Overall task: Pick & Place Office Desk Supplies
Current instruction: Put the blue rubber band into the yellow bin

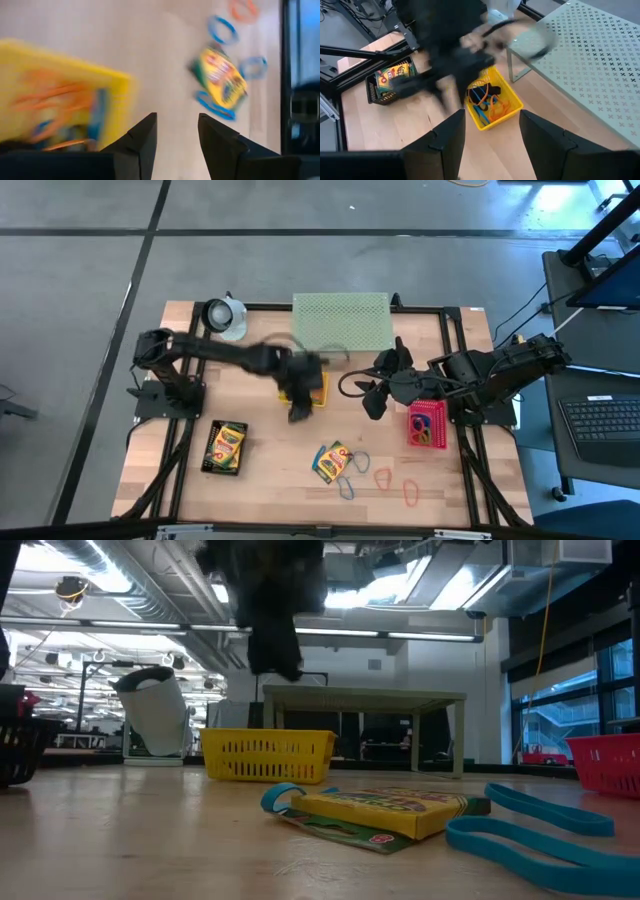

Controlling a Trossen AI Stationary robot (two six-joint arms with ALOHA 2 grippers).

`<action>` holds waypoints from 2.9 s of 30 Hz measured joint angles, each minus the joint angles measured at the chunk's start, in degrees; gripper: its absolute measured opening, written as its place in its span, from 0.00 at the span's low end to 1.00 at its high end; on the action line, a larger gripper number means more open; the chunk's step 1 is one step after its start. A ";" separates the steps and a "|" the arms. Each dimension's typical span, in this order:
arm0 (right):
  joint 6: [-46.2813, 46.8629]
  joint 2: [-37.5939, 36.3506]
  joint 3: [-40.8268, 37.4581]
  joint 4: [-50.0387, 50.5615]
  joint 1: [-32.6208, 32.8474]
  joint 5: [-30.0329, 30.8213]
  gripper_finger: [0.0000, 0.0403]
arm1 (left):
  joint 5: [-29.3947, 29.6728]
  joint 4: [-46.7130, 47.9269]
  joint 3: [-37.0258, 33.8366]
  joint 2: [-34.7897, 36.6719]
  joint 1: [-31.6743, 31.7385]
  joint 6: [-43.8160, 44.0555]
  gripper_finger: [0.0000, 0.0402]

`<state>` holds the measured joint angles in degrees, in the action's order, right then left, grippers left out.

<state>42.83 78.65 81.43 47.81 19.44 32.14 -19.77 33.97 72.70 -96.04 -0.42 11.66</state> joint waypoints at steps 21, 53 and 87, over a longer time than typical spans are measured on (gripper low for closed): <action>0.09 0.00 0.00 -0.15 0.26 -3.10 0.47 | 3.70 -14.05 0.42 -12.49 -12.34 -28.89 0.36; 4.55 -8.35 0.00 -7.12 3.56 -6.03 0.47 | 3.93 -18.97 0.51 -20.11 -12.34 -36.32 0.31; 4.68 -8.33 0.00 -5.90 5.31 -6.09 0.47 | -2.47 -13.81 0.34 -13.11 -10.21 -27.21 0.00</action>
<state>47.51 70.32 81.43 41.91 24.75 26.05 -22.24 20.16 73.03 -109.16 -10.63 -15.55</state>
